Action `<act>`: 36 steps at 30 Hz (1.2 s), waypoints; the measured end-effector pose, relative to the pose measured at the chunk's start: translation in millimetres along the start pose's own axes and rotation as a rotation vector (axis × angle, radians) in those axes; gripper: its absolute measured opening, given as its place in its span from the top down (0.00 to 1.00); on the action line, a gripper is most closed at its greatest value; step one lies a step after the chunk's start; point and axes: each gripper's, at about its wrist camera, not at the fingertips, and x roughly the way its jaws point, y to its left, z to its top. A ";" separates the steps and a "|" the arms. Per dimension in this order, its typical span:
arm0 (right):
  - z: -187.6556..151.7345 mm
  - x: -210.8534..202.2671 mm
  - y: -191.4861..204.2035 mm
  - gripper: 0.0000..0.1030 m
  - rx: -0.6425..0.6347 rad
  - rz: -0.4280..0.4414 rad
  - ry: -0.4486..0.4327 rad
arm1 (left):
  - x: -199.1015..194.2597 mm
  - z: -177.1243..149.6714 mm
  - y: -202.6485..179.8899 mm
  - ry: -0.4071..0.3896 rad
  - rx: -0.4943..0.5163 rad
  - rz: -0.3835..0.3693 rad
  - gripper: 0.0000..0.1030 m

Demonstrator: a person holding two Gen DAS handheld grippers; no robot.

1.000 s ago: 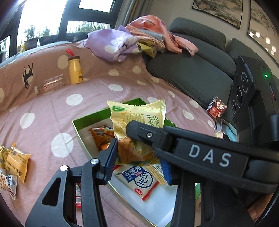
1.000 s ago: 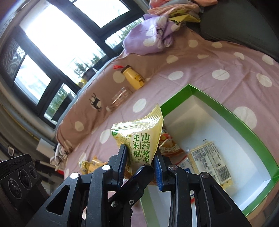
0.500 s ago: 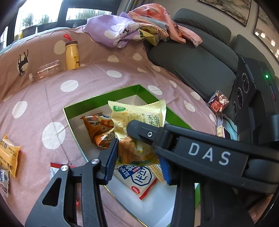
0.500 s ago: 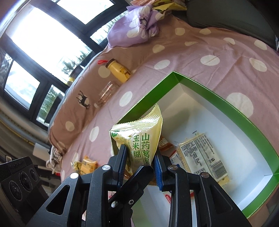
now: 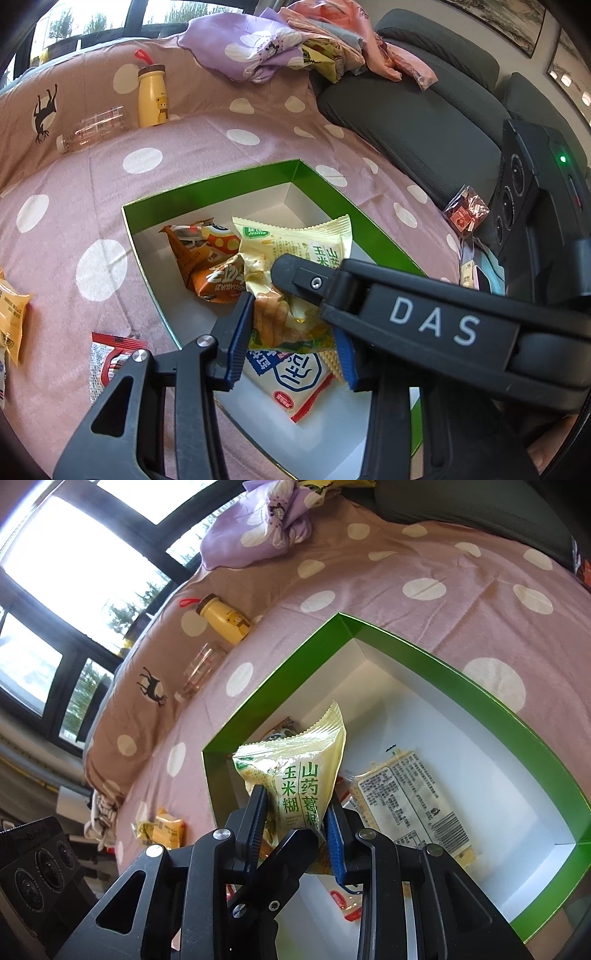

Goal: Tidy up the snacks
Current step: 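Carry the corn snack bag into the green box and open the right gripper, then return the right tool toward the yellow foil packet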

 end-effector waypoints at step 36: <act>-6.3 -7.3 34.0 0.27 -0.101 -0.063 -0.116 | -96.1 -21.7 35.3 -0.162 -0.062 0.127 0.20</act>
